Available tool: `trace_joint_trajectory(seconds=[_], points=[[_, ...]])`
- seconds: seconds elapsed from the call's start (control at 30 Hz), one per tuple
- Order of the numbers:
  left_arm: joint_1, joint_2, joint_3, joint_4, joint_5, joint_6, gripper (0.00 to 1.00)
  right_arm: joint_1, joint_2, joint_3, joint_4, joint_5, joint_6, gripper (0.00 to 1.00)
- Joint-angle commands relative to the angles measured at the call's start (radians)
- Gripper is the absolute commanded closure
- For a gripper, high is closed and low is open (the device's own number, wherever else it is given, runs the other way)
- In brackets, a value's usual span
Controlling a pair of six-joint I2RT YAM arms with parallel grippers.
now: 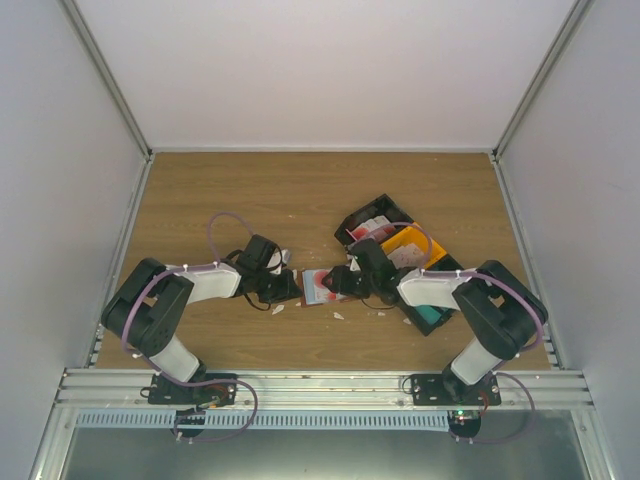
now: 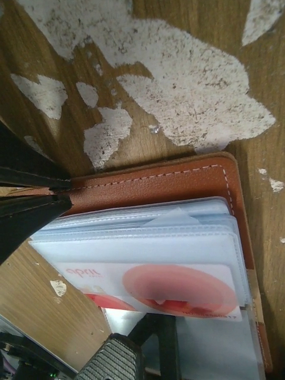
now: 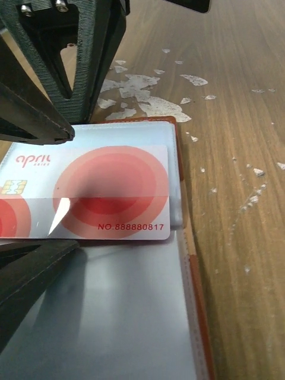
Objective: Put the credit cards into the card holder
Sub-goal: Insert the credit card into the card holder.
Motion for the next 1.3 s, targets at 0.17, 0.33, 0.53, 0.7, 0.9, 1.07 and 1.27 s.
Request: trace_joint_trajectory(seconds=[0.17, 0.33, 0.53, 0.7, 0.9, 1.07, 1.27], points=[[-0.007, 0.032, -0.008, 0.034, 0.027, 0.024, 0.90, 0.053, 0.065, 0.111, -0.177, 0.118, -0.087, 0.55], [-0.008, 0.040, -0.001, 0.038, 0.033, 0.025, 0.90, 0.090, 0.093, 0.160, -0.205, 0.111, -0.114, 0.57], [-0.010, 0.040, 0.001, 0.040, 0.032, 0.024, 0.90, 0.107, 0.069, 0.157, -0.185, 0.100, -0.126, 0.58], [-0.010, 0.040, 0.004, 0.040, 0.032, 0.024, 0.89, 0.107, 0.049, 0.163, -0.185, 0.119, -0.162, 0.58], [-0.013, 0.040, 0.011, 0.037, 0.033, 0.028, 0.89, 0.127, 0.079, 0.222, -0.245, 0.135, -0.188, 0.58], [-0.016, 0.047, 0.019, 0.035, 0.035, 0.032, 0.89, 0.147, 0.100, 0.257, -0.297, 0.150, -0.199, 0.59], [-0.017, 0.040, 0.028, 0.012, 0.002, 0.036, 0.89, 0.134, 0.063, 0.269, -0.375, 0.247, -0.190, 0.58]])
